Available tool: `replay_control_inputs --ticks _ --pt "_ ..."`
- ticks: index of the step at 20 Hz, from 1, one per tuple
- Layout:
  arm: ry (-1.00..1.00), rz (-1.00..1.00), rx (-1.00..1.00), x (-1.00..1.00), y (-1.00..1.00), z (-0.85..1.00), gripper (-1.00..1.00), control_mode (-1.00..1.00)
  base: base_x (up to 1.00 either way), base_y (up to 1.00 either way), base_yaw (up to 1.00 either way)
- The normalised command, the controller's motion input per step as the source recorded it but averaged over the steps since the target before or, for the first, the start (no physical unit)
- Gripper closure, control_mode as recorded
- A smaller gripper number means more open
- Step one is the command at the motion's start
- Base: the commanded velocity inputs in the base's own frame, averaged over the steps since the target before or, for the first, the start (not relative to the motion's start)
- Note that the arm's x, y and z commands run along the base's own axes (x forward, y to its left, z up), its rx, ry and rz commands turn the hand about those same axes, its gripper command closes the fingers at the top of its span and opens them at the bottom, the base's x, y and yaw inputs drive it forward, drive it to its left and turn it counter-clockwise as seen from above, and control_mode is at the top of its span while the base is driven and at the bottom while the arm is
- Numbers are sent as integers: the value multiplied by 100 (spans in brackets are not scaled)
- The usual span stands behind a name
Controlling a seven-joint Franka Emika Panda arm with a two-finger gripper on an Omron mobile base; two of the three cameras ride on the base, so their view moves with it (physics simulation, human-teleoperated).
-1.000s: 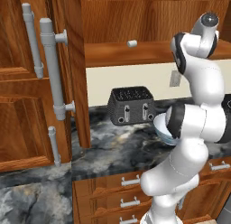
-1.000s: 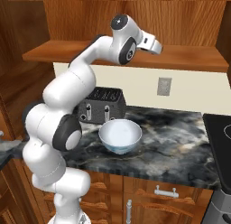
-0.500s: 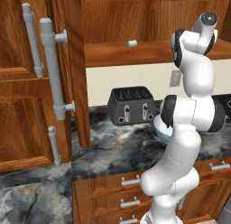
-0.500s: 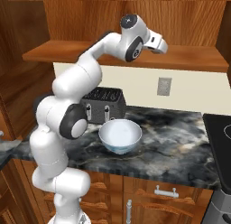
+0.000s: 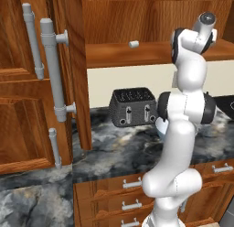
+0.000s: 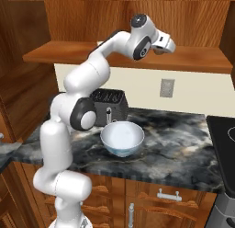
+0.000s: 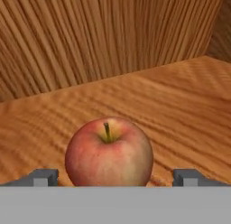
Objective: Pick the apple from the cabinet and place it in the bowl. Then pick the bowl and place it in the sink. Then turn on the sink facuet.
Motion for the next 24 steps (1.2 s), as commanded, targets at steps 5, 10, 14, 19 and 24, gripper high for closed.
replay_control_inputs --ticks 5,10,14,19,24 --pt "3 0 0 28 -14 0 -100 -100 0 0 0" --pt "2 0 0 10 -5 0 100 -100 0 0 0" --pt "0 0 0 -1 0 -13 100 -100 0 0 0" --pt "-2 0 -1 -68 25 -22 100 -100 0 0 0" --pt "-7 8 -6 -100 80 -45 100 -100 0 0 0"
